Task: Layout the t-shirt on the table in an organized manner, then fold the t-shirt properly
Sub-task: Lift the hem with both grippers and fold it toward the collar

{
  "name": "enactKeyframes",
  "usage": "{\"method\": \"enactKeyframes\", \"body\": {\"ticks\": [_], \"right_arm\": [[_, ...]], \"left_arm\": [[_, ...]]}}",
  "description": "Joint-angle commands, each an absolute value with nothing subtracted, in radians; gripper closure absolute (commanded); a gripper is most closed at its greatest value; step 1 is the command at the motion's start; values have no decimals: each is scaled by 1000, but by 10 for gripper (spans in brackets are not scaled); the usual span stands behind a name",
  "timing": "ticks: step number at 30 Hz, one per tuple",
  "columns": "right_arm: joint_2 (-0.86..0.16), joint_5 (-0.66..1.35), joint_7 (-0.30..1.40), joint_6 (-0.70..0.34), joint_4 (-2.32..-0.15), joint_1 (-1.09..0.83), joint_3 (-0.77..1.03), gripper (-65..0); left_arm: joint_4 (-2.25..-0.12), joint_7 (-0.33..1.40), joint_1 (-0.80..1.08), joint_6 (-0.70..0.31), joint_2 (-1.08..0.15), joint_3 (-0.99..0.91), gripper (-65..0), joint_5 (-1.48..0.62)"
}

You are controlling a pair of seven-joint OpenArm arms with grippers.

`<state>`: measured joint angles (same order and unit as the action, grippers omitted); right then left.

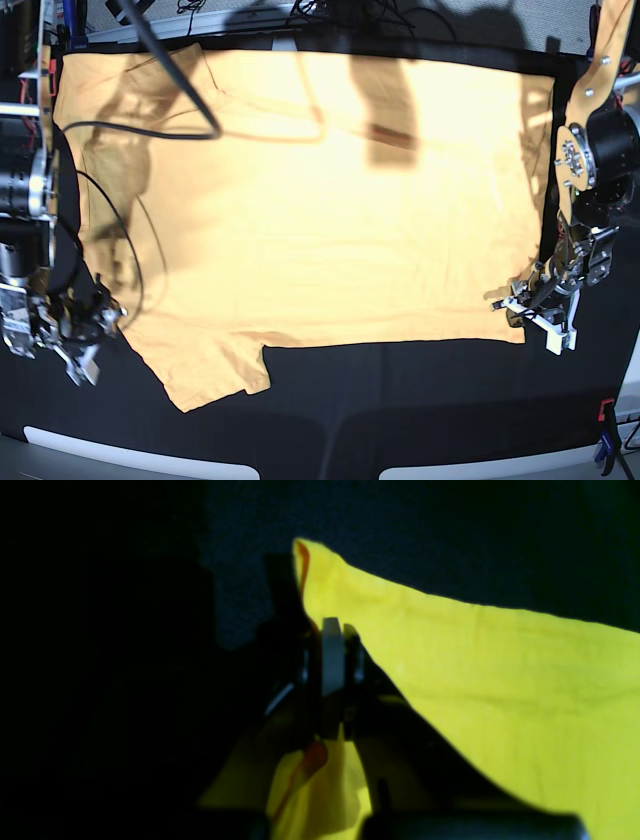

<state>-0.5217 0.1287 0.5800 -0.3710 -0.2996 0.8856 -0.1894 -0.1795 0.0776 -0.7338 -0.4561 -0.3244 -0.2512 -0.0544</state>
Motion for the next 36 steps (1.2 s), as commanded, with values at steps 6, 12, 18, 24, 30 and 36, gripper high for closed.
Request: {"method": "enactKeyframes", "body": {"ticks": [6,12,18,24,30,36], "right_arm": [[-540,135,529,-377,-252,922,-185,-274],[-529,136,472,-377,-251,842,-185,-262],[-535,130,453,-377,-255,827,-185,-251],[-554,134,453,-394,-256,897,-185,-251],[-568,133,452,-393,-257,896,-185,-251],[-570,130,431,-393,-257,839,-185,-251]], "left_arm": [[-191,57,-762,-460,-333,-253,0,-57],[-191,56,-762,-461,-333,-253,0,-56],[-191,55,-762,-461,-333,-253,0,-56],[-191,51,-762,-461,-333,-253,0,-56],[-191,59,-762,-461,-333,-253,0,-57],[-191,63,-762,-461,-333,-253,0,-56]]}}
